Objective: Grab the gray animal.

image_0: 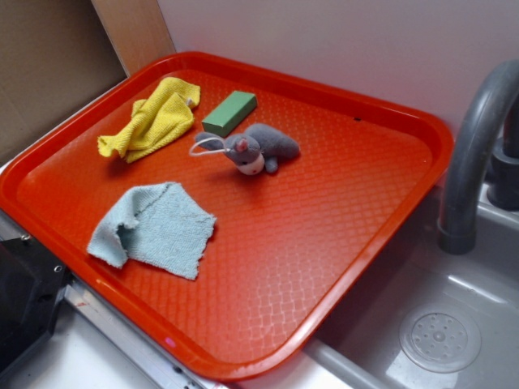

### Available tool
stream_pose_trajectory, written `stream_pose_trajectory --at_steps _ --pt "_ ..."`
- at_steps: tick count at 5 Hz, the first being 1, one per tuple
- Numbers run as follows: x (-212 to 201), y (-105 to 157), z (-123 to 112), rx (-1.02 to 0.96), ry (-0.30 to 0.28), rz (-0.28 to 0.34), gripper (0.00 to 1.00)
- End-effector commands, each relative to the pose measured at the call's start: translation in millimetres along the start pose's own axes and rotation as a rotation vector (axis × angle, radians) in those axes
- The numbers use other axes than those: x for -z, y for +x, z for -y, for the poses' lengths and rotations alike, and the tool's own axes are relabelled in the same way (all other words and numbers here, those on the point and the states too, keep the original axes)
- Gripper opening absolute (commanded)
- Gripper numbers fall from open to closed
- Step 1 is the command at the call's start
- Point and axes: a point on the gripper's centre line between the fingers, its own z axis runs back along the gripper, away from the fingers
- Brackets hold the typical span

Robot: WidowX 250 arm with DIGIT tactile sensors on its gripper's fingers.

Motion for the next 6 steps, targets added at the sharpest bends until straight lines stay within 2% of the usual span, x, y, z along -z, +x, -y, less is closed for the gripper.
stream_pose_trajectory --at_steps 1,2,3,4,5,6 --pt "0.0 0.0 0.0 0.0 0.0 0.0 1.0" --pt "8.8 11.3 9.3 -0.04 -0.044 0.039 1.0" --pt "22.4 29.7 24.8 -0.072 0.009 0.076 1.0" --pt "35.7 45.9 45.8 -0.059 -0.006 0.125 1.0" --pt "62.0 63.4 68.1 -0.031 0.019 0.121 1.0" --pt "88.8 79.7 77.4 -0.019 -0.024 0.084 1.0"
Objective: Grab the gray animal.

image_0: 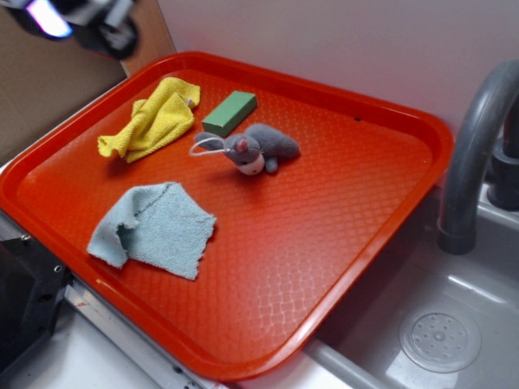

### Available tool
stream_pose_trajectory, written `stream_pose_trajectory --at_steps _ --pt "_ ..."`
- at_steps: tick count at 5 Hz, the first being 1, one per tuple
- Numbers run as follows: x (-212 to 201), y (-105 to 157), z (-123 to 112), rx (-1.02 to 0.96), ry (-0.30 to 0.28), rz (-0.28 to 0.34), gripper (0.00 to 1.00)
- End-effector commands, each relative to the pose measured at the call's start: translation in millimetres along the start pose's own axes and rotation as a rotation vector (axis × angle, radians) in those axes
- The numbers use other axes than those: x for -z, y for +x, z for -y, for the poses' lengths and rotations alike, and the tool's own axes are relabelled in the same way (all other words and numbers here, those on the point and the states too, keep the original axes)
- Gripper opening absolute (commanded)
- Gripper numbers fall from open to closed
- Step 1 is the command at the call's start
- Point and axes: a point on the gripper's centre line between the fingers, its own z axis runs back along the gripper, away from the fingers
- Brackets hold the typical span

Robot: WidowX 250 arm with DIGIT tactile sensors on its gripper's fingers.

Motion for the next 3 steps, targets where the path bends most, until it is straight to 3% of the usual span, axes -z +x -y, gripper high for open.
stream_pose_trajectory --at_steps 1,2,3 --pt "47.2 42.2 0.7 -0.028 -0.072 -0.026 1.0" --pt "65.0 51.3 -6.3 -0.041 -0.072 -0.044 1.0" --pt "88.6 61.2 -16.5 -0.025 -0.136 -0.049 1.0"
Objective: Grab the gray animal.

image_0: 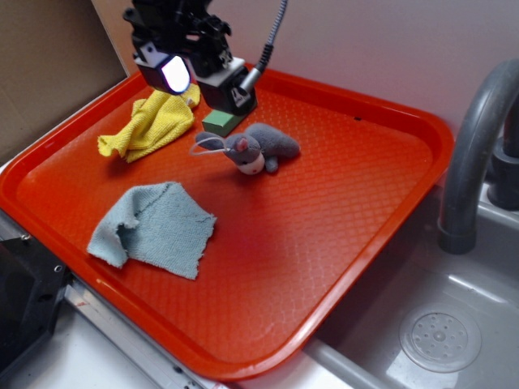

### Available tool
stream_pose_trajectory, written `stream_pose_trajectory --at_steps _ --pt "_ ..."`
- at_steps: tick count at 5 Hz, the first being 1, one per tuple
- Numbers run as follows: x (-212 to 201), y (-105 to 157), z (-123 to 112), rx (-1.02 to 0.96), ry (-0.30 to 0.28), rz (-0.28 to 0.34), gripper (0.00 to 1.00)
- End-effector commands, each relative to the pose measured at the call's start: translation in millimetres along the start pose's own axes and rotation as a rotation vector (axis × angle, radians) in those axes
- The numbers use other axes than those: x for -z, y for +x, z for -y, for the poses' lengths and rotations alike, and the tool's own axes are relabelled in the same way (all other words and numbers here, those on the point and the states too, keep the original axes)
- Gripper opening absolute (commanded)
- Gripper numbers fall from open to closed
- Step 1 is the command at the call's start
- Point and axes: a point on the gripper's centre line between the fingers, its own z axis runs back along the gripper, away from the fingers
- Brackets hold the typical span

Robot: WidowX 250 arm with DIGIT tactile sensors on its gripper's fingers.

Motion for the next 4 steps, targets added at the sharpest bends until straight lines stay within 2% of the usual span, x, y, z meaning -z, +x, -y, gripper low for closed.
stream_pose_trajectory --at_steps 1,2,4 --pt "30.2 22.8 -5.9 0.058 -0.079 0.007 1.0" --pt "46.2 32.6 -12.1 0.075 -0.089 -0.023 1.0" --pt "77.0 28.9 -9.0 0.123 -0.101 -0.097 1.0"
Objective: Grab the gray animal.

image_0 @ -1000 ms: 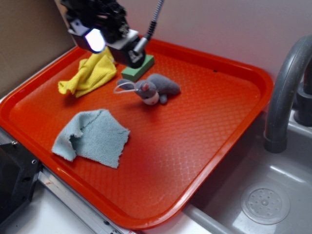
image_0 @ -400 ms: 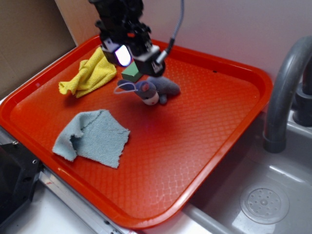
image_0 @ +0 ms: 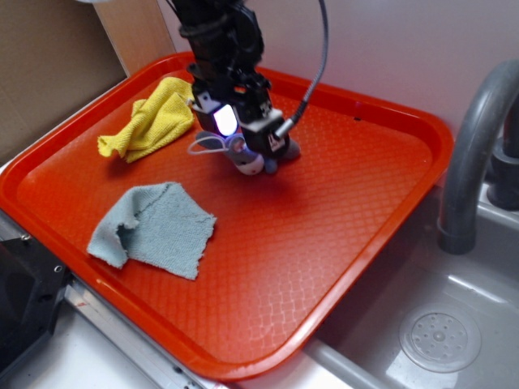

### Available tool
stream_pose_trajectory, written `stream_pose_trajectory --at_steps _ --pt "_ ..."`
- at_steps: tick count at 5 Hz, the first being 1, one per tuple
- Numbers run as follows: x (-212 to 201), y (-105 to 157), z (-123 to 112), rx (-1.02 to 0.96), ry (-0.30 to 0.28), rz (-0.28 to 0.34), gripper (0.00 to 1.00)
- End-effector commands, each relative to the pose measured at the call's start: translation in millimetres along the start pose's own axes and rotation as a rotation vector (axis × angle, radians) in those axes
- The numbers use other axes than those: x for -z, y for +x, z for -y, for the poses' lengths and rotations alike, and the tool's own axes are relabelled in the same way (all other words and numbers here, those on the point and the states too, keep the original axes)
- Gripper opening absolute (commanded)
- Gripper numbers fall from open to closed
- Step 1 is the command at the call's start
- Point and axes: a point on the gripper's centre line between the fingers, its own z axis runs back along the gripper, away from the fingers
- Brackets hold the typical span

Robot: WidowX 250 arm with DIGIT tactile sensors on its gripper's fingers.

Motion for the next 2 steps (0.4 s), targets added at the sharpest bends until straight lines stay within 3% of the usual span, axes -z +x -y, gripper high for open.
stream_pose_trajectory --at_steps 1,2 --pt "8.3 12.2 -5.7 0.014 -0.001 0.002 1.0" --pt "6.4 13.4 -6.8 0.017 0.014 0.022 0.0"
